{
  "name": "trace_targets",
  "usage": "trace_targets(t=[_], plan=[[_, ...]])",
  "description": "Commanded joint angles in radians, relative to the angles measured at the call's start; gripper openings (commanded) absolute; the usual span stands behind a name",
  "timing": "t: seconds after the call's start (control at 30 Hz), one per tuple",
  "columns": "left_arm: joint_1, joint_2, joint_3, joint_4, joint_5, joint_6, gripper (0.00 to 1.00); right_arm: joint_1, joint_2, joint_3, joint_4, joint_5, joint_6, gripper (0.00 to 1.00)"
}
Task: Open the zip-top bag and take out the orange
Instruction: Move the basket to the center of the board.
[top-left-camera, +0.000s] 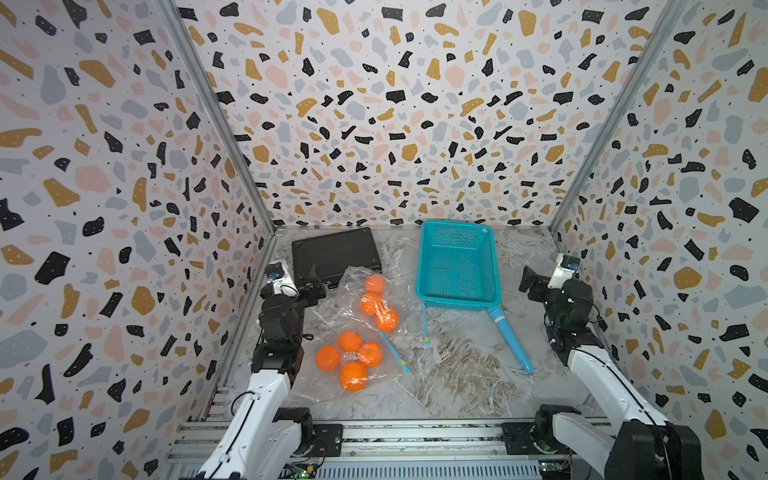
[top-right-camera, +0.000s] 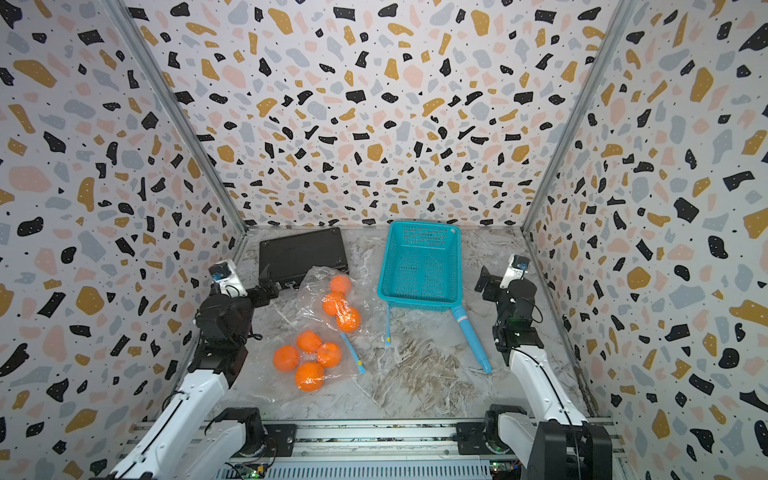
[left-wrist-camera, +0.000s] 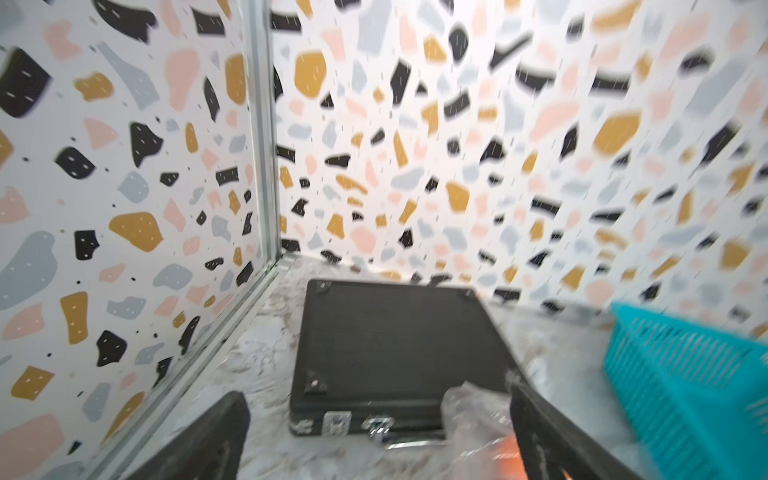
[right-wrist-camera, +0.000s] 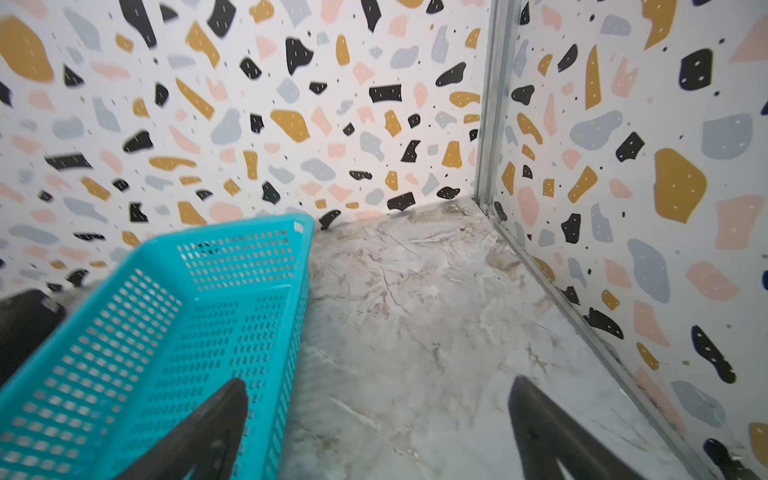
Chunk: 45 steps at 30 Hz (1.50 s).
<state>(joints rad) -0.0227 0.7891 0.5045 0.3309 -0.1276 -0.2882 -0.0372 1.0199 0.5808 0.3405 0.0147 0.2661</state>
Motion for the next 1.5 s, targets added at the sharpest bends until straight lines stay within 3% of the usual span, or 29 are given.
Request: trace_targets(t=[0.0,0.13,0.17,0.3,0.47,0.7,0.9,1.03,1.17,1.47], plan=[[-0.004,-0.019,0.064,-0.14,0.186,-0.308,0.99,0.005,0.018,0.063,-0.193,-0.157,0.114,1.0],[-0.018,0.134,0.109,0.006,0.461,-0.448,0.99,0.005,0.14,0.176,-0.228,-0.263,0.143,1.0],[-0.068,0.18,0.137,0.017,0.47,-0.451,0.99,0.005,0.194,0.213,-0.268,-0.272,0.154,1.0],[-0.333,0.373,0.37,-0.214,0.337,-0.281,0.93,0.007,0.405,0.451,-0.554,-0.314,0.158,0.9],[-0.469,0.679,0.621,-0.314,0.349,-0.269,0.81,0.041,0.556,0.569,-0.652,-0.286,0.102,0.79],[-0.532,1.007,0.922,-0.497,0.32,-0.253,0.7,0.081,0.633,0.622,-0.674,-0.307,0.045,0.65],[-0.554,1.177,1.055,-0.577,0.322,-0.247,0.56,0.097,0.665,0.639,-0.705,-0.318,0.032,0.5],[-0.566,1.204,1.029,-0.52,0.363,-0.271,0.38,0.11,0.681,0.642,-0.707,-0.358,0.02,0.38],[-0.589,1.155,0.98,-0.49,0.359,-0.271,0.29,0.137,0.685,0.663,-0.754,-0.368,0.005,0.31],[-0.635,0.986,0.787,-0.403,0.394,-0.313,0.23,0.205,0.574,0.617,-0.899,-0.269,0.018,0.24]])
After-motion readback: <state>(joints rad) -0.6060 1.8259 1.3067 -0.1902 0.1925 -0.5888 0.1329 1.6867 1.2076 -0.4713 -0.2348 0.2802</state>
